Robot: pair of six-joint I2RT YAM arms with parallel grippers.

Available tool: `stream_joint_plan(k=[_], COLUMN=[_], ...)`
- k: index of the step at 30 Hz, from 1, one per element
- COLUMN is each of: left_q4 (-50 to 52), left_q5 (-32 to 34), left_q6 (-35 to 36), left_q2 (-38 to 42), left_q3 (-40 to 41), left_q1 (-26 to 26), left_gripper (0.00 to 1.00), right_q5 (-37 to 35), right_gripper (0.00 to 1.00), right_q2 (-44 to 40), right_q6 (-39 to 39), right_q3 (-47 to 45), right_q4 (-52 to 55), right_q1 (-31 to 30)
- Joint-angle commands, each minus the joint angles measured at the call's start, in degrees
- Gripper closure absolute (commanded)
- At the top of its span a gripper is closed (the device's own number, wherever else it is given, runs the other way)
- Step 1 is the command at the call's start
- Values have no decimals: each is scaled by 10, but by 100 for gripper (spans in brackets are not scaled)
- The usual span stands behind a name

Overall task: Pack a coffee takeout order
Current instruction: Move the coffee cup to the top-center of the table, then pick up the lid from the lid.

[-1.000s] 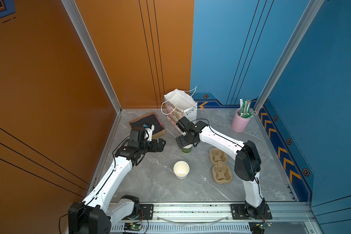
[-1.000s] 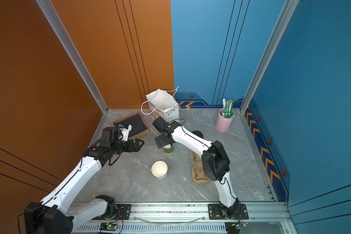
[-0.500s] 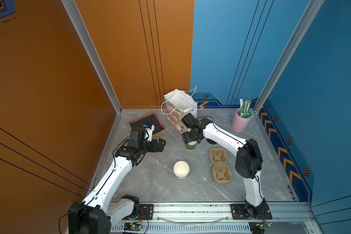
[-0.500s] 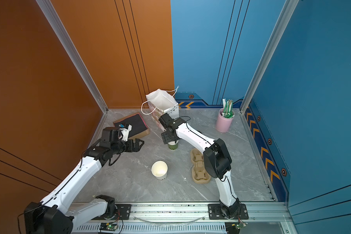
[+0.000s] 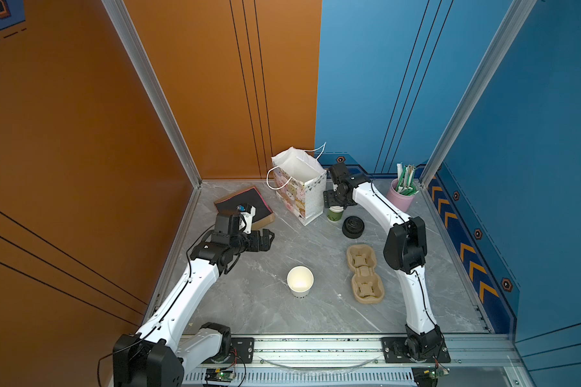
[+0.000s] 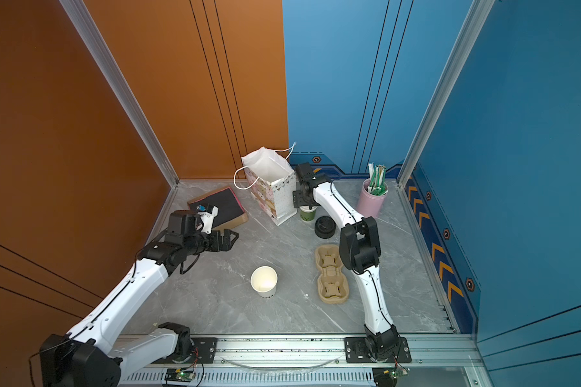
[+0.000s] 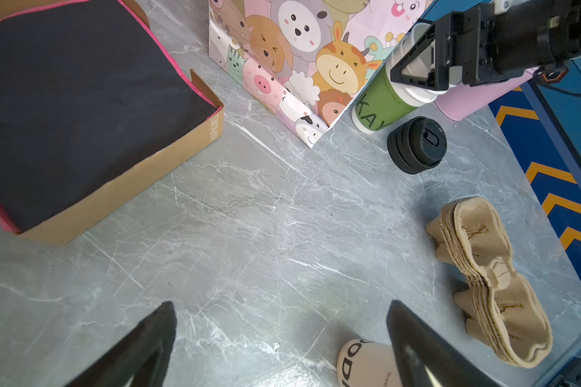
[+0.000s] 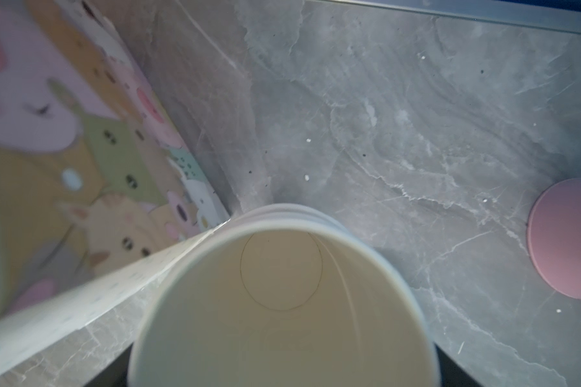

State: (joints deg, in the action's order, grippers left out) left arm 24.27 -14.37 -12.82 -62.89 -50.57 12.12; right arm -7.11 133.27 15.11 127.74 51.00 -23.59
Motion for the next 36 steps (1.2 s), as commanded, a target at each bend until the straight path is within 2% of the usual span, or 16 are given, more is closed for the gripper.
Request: stream_joint_plan(k=[1,5,10,12,24,28,36], left_q4=[11,11,11,11,11,11,11], left_q5=[-1,-1,1,1,6,8,11], left_q6=[14,14,15,14,16,17,18], left_q2=[5,4,4,4,10,13,14], left_q3=[9,10,10,10,13,12,13], left_q1=[1,0,1,1,1,1,1], left_gripper=[2,2,2,2,2,2,2], right_q5=[-3,-8,3,7,20,16,15], right_gripper=[12,11,3,0,0,0,0], right_q2=[43,68,63,49,-90,-180,-311], right_q6=[-23,-29,-34,-37,-44,-59,-81], right_q3=[44,82,102,106,98,28,-222], right_q4=[19,21,20,20,33,34,19], right_q1=[7,15,21,21,34,37,37])
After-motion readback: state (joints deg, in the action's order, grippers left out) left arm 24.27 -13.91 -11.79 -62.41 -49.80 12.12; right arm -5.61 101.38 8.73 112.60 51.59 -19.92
